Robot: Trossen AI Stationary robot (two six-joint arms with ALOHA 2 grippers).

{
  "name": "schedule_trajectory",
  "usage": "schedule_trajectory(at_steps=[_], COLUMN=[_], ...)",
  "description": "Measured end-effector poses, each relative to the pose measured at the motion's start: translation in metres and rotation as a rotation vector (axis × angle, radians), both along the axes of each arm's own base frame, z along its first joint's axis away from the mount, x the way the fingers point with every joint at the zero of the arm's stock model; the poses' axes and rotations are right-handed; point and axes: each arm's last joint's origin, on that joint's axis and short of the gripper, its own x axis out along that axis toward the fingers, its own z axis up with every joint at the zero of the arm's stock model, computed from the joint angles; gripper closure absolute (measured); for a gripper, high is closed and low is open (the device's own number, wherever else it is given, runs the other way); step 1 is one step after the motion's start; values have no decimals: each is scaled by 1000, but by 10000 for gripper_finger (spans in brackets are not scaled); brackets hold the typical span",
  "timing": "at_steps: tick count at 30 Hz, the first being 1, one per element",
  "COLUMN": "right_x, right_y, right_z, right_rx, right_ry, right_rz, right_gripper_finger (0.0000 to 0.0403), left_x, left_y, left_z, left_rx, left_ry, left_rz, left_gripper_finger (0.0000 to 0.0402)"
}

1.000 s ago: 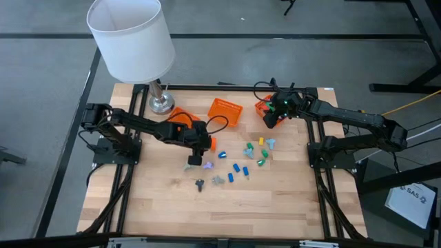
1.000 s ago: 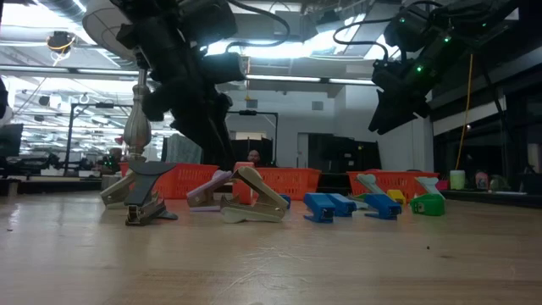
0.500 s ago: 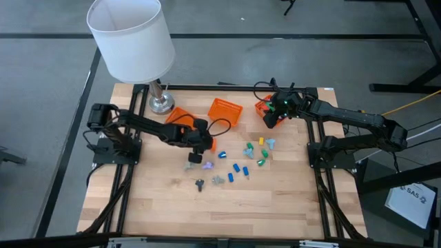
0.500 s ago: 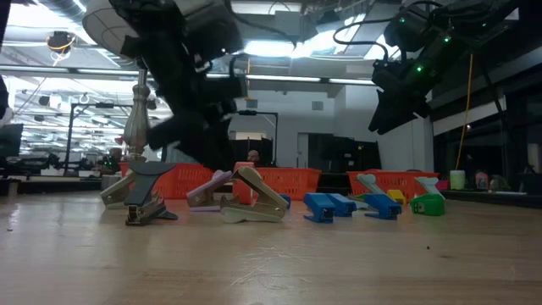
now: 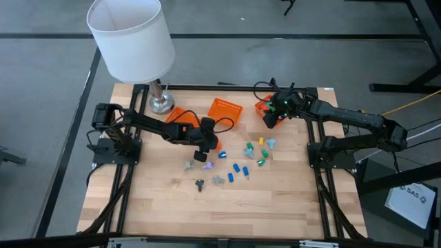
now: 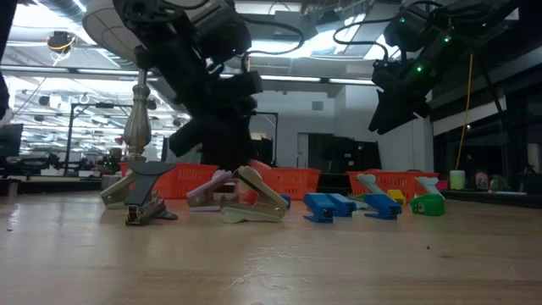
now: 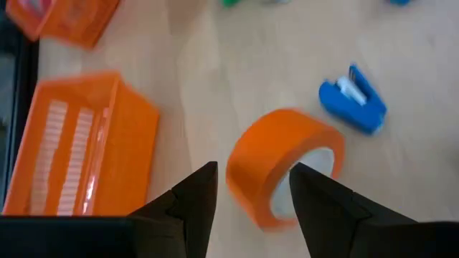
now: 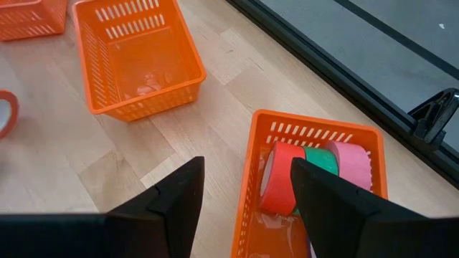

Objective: Pick and place Stapler, Stapler remover, tape
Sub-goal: Put the orange tape into the right orange bin

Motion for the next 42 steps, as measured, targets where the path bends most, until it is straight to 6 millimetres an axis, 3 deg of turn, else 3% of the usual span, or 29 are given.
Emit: schedule_trajectory(at_steps=[13, 22, 26, 31, 42], right_x=[0, 0, 1, 4, 16], right_y=[0, 0, 0, -1, 8], right_z=[0, 0, 1, 4, 10], right_rx=[1, 1, -4, -1, -28], right_ry=[1, 0, -10, -66, -155], right_rz=[0, 0, -1, 25, 101], right_gripper_finger=[190, 190, 190, 190, 189], left_x=[18, 17, 17, 14, 3], left_y=[14, 16, 23, 29, 33], left_z=[-40, -37, -37, -24, 34], left_rx=[-7, -89, -150, -142, -37], left_ry=[-9, -28, -57, -112, -310], left_rz=[-14, 22, 96, 150, 270], left_gripper_finger=[240, 372, 386, 397, 400])
